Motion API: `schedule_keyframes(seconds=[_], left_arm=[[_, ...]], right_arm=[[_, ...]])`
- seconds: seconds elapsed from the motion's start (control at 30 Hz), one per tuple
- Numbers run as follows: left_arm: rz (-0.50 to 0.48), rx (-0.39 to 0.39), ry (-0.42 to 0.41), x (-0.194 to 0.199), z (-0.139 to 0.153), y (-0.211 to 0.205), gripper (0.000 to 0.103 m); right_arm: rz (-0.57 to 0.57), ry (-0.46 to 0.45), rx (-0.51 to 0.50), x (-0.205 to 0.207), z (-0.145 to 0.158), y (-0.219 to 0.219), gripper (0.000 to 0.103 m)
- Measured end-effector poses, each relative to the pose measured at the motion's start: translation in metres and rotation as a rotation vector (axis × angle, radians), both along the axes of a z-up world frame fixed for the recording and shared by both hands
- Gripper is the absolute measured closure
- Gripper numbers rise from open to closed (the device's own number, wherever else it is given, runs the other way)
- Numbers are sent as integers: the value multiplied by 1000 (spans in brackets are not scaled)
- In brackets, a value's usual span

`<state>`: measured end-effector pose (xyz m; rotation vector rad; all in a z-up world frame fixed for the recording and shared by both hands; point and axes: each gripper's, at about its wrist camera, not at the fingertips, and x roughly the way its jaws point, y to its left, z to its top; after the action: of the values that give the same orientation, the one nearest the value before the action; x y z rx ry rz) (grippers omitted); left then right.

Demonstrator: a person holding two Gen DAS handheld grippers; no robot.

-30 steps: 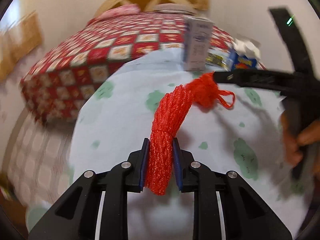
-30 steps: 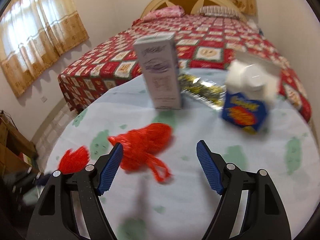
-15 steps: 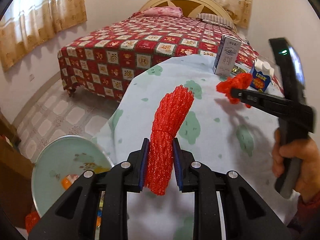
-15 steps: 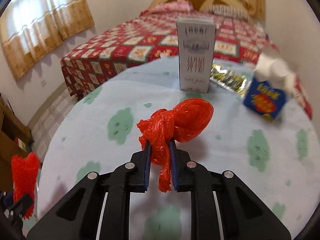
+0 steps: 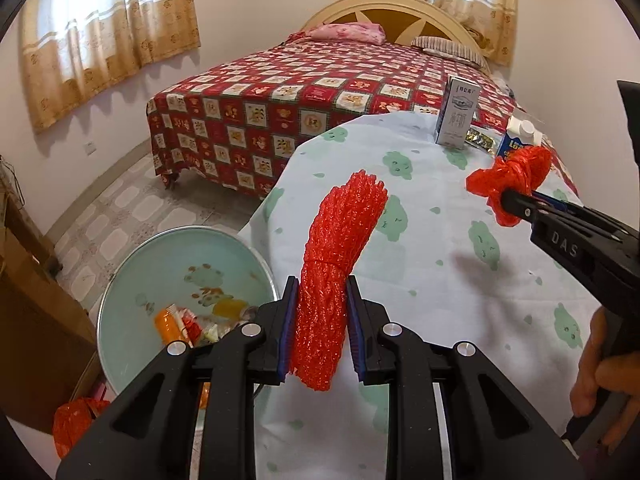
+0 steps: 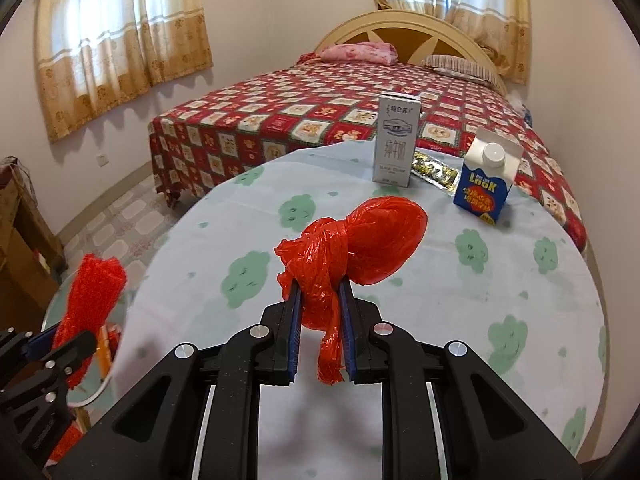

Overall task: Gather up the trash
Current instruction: 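Carry the red netting and red bag over the teal bin with both tools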

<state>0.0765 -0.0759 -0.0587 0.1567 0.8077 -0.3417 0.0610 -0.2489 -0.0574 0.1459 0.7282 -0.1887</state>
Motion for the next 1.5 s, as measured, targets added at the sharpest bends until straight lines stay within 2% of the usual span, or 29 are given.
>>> schedule_keyframes(seconds=[0.67, 1.5], left_arm=[[68, -26, -40, -27, 13, 39, 80], [144, -8, -40, -25, 9, 74, 80]], right_arm=[[87, -32, 12, -44, 14, 59, 85], [166, -18, 45, -44, 12, 96, 85]])
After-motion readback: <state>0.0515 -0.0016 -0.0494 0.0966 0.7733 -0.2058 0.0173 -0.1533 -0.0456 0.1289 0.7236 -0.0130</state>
